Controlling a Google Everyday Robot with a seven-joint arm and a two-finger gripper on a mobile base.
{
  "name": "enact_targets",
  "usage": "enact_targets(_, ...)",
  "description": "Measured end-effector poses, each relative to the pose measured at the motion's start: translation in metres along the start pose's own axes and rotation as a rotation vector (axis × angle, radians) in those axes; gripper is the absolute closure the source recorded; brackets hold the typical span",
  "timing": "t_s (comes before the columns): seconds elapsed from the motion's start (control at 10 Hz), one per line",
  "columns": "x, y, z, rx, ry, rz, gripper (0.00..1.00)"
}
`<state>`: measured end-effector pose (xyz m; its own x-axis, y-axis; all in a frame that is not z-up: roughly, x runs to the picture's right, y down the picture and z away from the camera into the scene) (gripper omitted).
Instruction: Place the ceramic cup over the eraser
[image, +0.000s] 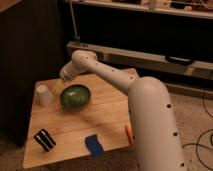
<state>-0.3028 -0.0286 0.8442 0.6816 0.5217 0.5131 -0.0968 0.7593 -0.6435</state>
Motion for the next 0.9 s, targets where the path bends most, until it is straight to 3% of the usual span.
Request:
enact_targets(0.4,-0.021,0.0,0.033,-0.019,-0.052,-0.038,0.2)
enact_targets(0.9,-0.029,0.002,0.073,-0.069,-0.036,-0.045,0.2)
